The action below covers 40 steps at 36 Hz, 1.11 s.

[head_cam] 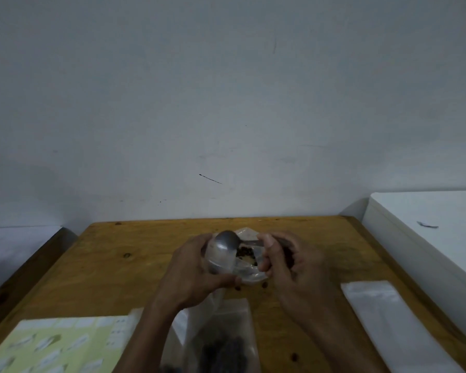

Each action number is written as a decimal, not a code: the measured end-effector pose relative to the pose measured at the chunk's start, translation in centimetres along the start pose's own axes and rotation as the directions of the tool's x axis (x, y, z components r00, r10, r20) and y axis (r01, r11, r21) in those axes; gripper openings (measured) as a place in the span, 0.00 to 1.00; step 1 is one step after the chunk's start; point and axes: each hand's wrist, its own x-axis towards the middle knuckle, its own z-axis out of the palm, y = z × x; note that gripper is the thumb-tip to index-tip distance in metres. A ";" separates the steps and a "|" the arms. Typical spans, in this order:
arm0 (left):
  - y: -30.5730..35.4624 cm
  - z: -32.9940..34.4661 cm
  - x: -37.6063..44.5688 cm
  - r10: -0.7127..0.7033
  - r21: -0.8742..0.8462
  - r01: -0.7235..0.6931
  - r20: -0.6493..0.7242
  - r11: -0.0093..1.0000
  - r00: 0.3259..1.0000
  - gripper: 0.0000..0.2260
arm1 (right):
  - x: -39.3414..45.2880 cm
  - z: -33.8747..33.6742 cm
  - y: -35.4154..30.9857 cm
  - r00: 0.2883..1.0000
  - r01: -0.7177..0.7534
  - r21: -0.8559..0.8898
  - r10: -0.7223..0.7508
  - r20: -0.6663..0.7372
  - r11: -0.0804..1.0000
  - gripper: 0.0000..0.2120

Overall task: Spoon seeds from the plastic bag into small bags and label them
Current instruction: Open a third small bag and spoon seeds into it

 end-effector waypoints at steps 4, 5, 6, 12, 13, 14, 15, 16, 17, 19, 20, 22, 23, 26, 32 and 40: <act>-0.6 -0.3 0.1 -0.021 0.041 0.020 0.006 0.999 1.000 0.48 | 0.0 -0.4 1.3 0.990 0.005 -0.099 -0.018 -0.137 0.995 0.11; -0.8 -0.3 0.2 -0.029 0.070 0.028 0.009 0.997 1.000 0.48 | -0.1 -0.4 2.0 0.990 0.015 -0.156 -0.037 -0.139 0.988 0.09; -0.8 -0.3 0.2 -0.039 0.102 0.037 0.016 0.994 0.999 0.48 | -0.2 -0.2 2.7 0.992 0.014 -0.204 -0.040 -0.124 0.979 0.07; -0.6 0.1 0.8 -0.137 0.173 0.112 0.139 0.979 0.981 0.48 | -1.1 2.1 7.2 0.996 -0.091 -0.270 0.081 -0.047 0.959 0.08; -0.6 0.1 0.9 -0.145 0.163 0.120 0.155 0.979 0.977 0.48 | -1.3 2.4 7.4 0.990 -0.137 -0.234 0.124 -0.071 0.963 0.08; -0.6 0.2 0.9 -0.148 0.149 0.124 0.160 0.981 0.976 0.48 | -1.5 2.6 7.5 0.979 -0.193 -0.189 0.176 -0.104 0.963 0.08; -0.7 0.3 0.9 -0.142 0.136 0.121 0.155 0.983 0.978 0.47 | -1.7 2.8 7.6 0.960 -0.261 -0.134 0.243 -0.138 0.956 0.08; -0.8 0.4 1.0 -0.137 0.121 0.120 0.144 0.985 0.980 0.45 | -1.9 3.0 7.5 0.934 -0.332 -0.065 0.318 -0.161 0.941 0.09; -0.9 0.4 1.0 -0.132 0.110 0.118 0.134 0.987 0.982 0.45 | -1.9 3.3 7.4 0.903 -0.400 0.013 0.397 -0.165 0.916 0.09; -1.1 0.6 1.1 -0.123 0.093 0.112 0.130 0.989 0.984 0.44 | -1.9 3.7 7.0 0.840 -0.508 0.152 0.527 -0.134 0.848 0.08; -1.2 0.7 1.2 -0.120 0.086 0.109 0.132 0.990 0.984 0.43 | -1.9 3.9 6.9 0.817 -0.540 0.203 0.567 -0.108 0.817 0.08; -1.2 0.8 1.2 -0.118 0.078 0.109 0.132 0.991 0.984 0.44 | -1.6 4.3 6.7 0.783 -0.577 0.293 0.618 -0.067 0.762 0.08; -1.2 0.9 1.2 -0.116 0.077 0.106 0.131 0.991 0.985 0.44 | -1.5 4.4 6.7 0.764 -0.592 0.335 0.643 -0.054 0.733 0.08; -1.3 0.8 1.1 -0.121 0.072 0.112 0.128 0.991 0.984 0.44 | -1.2 4.5 6.7 0.716 -0.608 0.442 0.696 -0.055 0.660 0.07; -1.5 0.6 0.8 -0.117 0.077 0.109 0.105 0.991 0.988 0.48 | -0.7 2.7 6.8 0.737 -0.519 0.472 0.653 -0.176 0.713 0.08; -1.3 1.0 0.6 -0.117 0.114 0.108 0.078 0.988 0.990 0.52 | 0.7 -0.4 5.0 0.825 -0.393 0.486 0.533 -0.188 0.781 0.08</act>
